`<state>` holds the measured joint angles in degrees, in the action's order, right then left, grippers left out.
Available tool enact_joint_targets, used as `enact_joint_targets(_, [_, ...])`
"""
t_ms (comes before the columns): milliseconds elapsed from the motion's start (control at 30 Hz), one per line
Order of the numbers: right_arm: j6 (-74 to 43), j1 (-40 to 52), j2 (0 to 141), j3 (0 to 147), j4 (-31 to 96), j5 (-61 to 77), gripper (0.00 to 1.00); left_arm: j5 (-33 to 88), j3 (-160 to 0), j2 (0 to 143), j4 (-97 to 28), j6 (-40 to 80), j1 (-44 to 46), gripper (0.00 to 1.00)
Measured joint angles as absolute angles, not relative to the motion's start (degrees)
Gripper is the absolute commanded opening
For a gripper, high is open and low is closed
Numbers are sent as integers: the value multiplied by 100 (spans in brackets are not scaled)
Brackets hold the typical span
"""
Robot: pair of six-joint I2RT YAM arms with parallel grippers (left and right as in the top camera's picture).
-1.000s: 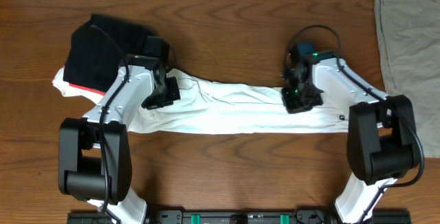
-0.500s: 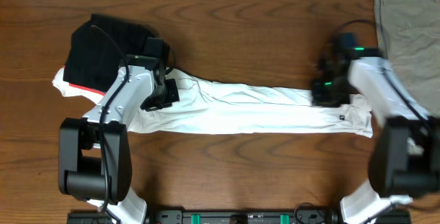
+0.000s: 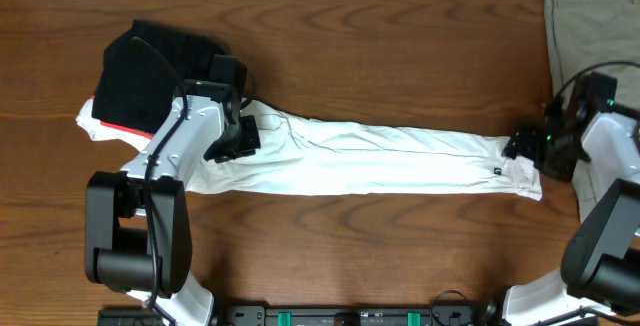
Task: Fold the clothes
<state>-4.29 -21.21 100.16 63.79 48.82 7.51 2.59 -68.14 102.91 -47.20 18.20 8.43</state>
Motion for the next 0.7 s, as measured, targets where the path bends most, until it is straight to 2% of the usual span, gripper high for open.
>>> enact_joint_targets(100, [-379, -2167, 10066, 6005, 4399, 757, 85, 259, -6812, 10291, -4722, 1817, 843, 33])
enact_joint_targets(333, [-325, -2171, 10077, 5647, 3686, 751, 82, 259, -6812, 10291, -4720, 1820, 843, 33])
enact_joint_targets(600, [-318, -2294, 10027, 5498, 3371, 773, 84, 259, -6812, 10291, -4713, 1820, 843, 34])
enact_joint_targets(700, [-318, -2296, 10027, 5496, 3369, 781, 86, 259, -6812, 10291, -4698, 1811, 843, 40])
